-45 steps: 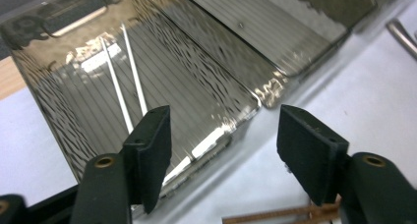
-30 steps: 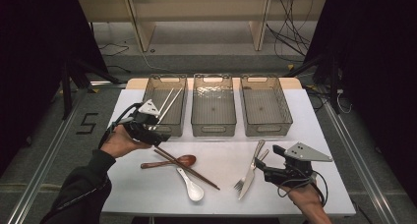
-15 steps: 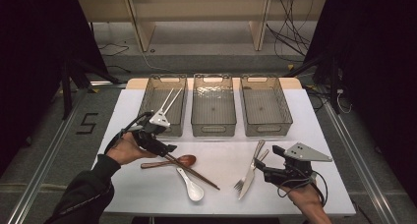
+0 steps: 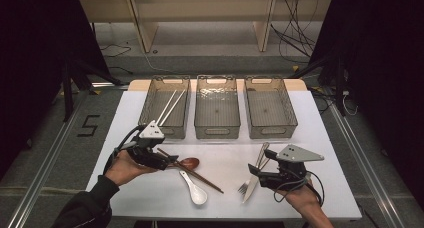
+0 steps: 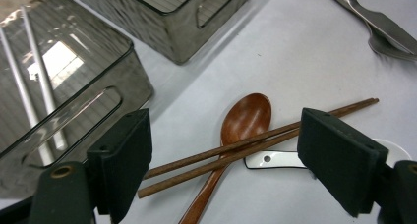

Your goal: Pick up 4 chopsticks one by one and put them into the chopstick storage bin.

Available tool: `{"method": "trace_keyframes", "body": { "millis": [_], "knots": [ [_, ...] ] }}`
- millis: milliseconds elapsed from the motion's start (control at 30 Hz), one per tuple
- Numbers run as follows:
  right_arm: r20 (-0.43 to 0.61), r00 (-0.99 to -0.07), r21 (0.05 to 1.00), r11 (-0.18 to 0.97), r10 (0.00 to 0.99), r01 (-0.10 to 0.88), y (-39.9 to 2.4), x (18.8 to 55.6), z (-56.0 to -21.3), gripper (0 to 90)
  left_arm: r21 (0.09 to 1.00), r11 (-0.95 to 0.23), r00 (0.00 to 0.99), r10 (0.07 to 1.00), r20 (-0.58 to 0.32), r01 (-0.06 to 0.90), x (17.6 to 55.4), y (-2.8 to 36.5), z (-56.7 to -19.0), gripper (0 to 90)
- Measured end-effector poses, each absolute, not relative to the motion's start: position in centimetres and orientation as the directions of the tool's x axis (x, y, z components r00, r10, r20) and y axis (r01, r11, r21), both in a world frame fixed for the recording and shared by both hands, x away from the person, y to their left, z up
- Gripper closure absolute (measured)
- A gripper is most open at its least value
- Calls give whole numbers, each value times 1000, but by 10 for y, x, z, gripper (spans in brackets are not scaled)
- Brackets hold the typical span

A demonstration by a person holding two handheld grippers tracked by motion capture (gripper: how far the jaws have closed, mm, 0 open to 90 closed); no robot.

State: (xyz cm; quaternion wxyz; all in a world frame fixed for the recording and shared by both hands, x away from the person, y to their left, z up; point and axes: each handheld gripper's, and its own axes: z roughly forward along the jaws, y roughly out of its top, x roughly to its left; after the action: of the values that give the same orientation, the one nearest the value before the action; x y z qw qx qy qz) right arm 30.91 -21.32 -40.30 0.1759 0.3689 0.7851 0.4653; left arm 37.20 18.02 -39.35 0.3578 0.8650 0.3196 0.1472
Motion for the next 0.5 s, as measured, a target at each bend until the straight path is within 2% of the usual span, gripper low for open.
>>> {"method": "trace_keyframes", "body": {
  "millis": [133, 500],
  "knots": [
    [63, -708, 850, 334, 703, 408, -199, 315, -403, 328, 750, -466, 718, 696, -18, 470, 367, 187, -394, 194],
    [64, -777, 807, 426, 626, 409, -163, 327, -410, 357, 785, -416, 698, 716, -30, 460, 354, 190, -395, 177]
  ]
}}
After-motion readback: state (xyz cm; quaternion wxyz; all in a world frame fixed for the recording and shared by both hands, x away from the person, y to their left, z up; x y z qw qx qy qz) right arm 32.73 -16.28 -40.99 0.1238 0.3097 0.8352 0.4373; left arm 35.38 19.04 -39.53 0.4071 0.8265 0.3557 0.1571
